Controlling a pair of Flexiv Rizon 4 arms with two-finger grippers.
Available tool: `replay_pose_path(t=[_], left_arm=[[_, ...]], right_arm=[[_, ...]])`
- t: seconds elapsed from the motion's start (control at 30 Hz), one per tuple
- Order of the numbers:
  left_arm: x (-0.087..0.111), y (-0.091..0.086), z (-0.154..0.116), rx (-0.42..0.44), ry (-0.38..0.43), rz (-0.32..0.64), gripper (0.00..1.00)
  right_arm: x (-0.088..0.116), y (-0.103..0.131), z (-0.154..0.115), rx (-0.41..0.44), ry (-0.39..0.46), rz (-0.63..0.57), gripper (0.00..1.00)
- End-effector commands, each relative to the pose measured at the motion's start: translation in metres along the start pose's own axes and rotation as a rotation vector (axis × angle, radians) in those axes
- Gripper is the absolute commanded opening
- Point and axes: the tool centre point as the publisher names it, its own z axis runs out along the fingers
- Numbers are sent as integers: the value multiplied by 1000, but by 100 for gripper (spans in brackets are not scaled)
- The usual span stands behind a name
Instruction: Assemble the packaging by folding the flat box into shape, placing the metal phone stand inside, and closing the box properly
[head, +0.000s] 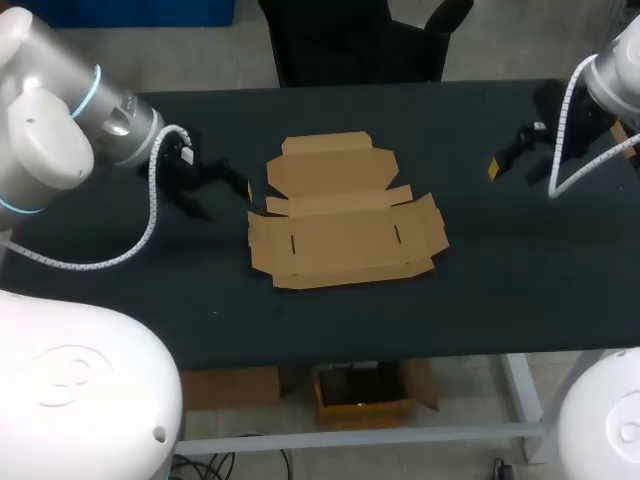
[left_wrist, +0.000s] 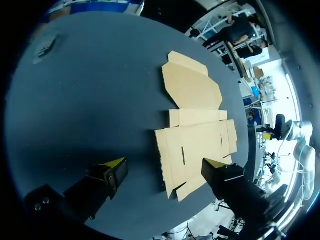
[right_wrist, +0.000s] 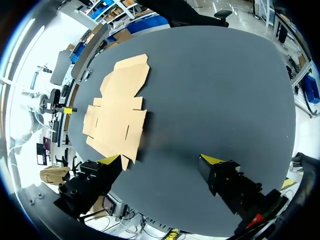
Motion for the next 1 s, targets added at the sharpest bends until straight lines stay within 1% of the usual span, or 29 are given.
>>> replay_pose_path(t=[0.03,0.5,0.57,0.6,0.63,0.7,0.83,1.0], left_arm=[[1,-2,-10,-14,-25,-2,100],[1,-2,-10,-14,-25,-2,100],[6,-5,-8,-21,-23,7,100],[7,-5,-7,-25,-10,24,100],[7,-6,-6,-22,-11,22,100],[7,-6,-3,-23,-17,23,100],[7,-5,6,-35,-4,31,100],[7,0,22,-64,1,60,100]], right_arm=[[1,-4,-2,-7,-4,-1,100],[1,-4,-2,-7,-4,-1,100],[1,-4,-2,-7,-4,-1,100],[2,-3,-1,-11,-28,3,100],[2,-3,1,-8,-34,14,100],[2,-3,5,-1,-45,19,100],[2,-7,10,12,-37,35,100],[1,-22,16,16,-5,32,100]])
